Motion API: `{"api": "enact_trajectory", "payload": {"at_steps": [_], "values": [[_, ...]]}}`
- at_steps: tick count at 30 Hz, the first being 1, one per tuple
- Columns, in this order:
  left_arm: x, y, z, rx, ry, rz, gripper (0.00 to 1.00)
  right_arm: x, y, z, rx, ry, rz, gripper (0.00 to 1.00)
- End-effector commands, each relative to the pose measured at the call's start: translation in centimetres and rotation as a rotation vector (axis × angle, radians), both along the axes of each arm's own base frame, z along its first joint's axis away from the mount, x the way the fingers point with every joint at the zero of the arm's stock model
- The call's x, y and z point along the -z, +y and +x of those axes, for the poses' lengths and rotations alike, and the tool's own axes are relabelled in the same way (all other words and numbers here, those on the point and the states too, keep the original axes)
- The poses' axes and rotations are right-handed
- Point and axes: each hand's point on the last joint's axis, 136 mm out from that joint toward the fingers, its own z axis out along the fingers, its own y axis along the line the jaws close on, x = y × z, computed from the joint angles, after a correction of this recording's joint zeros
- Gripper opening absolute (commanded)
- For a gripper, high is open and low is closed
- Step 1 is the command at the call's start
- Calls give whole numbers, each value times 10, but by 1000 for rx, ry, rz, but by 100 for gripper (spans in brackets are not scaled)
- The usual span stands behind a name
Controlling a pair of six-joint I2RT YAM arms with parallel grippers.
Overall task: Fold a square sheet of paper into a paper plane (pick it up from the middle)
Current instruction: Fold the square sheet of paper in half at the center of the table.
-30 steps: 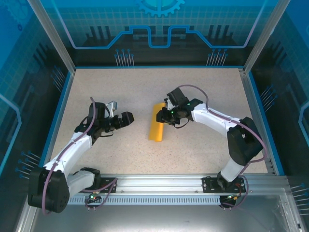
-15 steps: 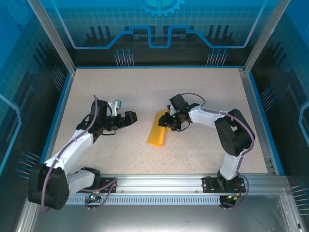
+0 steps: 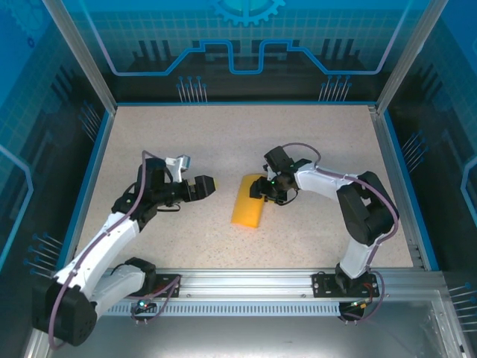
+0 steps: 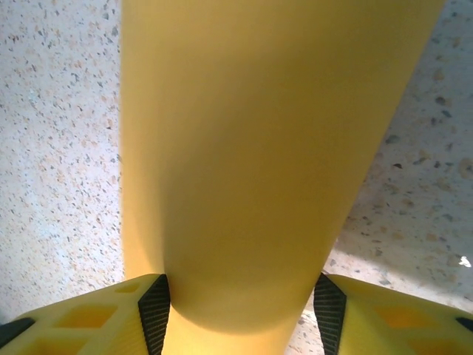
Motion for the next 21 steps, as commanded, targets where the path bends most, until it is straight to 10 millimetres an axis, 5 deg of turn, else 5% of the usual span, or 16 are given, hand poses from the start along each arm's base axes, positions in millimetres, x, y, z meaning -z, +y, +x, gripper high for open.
{"api": "enact_trajectory", "payload": {"at_steps": [1,9,21], "values": [[-5,12,-3,-46,-40,62,98,1,-10,-12,-13,8,-44,59],[-12,13,4,-43,-110,90,98,7,-18,-20,-14,16,-72,63],[18,18,20,-168,43,37,98,19,-35,-15,119,22,-70,64]]}}
